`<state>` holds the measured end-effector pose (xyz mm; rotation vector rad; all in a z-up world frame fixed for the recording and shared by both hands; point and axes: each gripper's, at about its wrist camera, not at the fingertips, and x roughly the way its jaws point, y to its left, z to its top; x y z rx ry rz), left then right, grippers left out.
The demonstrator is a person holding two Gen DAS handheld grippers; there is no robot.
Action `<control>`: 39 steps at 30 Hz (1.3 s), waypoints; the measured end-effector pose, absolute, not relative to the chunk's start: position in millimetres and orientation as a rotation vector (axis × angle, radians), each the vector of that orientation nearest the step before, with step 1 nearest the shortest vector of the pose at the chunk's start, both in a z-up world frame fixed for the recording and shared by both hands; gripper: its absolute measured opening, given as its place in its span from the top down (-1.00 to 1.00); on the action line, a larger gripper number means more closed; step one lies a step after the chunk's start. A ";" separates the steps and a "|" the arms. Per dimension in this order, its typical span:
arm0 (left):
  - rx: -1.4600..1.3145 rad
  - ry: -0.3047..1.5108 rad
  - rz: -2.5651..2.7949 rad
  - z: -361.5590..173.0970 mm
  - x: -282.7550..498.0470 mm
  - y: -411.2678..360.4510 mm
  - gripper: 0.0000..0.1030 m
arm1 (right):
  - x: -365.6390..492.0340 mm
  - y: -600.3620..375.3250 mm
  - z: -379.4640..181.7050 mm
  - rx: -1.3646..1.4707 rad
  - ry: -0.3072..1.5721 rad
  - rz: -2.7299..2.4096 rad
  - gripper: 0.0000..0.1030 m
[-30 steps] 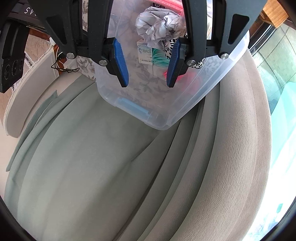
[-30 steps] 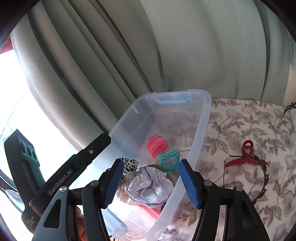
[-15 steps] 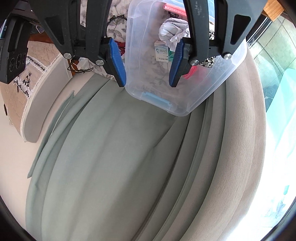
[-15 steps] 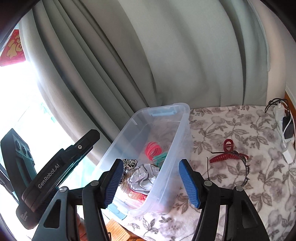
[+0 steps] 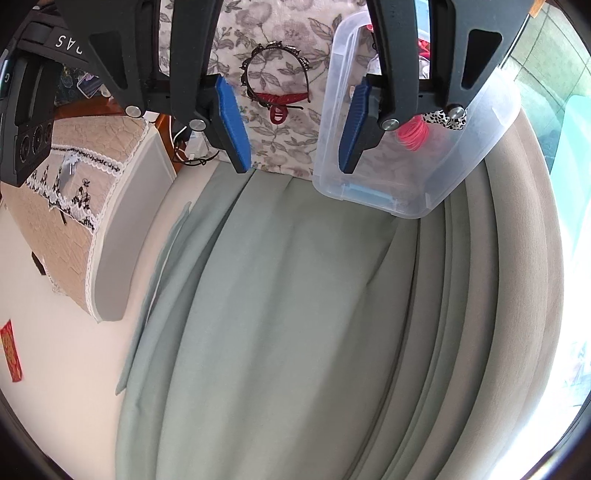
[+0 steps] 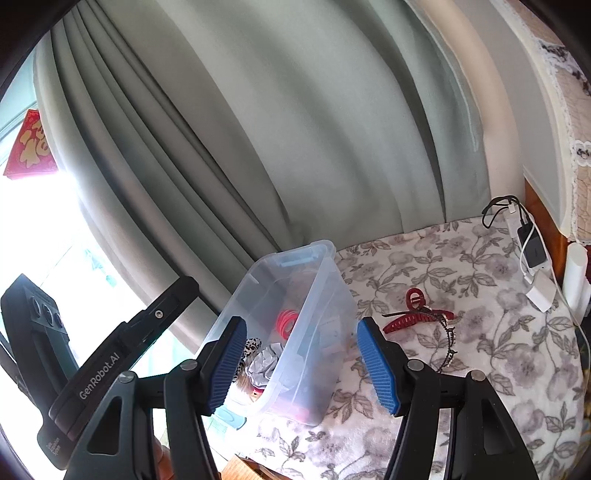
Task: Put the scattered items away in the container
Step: 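Move both tools back toward the black headband and red claw clip, then lower the left tool onto the black headband while the right tool reaches the red claw clip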
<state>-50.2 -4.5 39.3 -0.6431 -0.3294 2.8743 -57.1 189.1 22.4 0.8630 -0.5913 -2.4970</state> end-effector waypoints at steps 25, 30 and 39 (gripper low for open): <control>-1.043 -0.035 2.750 -42.0 -104.1 102.0 0.01 | -82.0 314.7 -56.6 1.044 -0.965 -2.557 -0.29; -1.175 -0.022 2.723 -75.9 -124.1 107.5 0.01 | -94.1 320.1 -77.5 1.112 -0.989 -2.533 -0.29; -1.363 0.012 2.692 -131.3 -149.6 109.1 0.01 | -118.1 318.3 -116.6 1.254 -0.993 -2.478 -0.29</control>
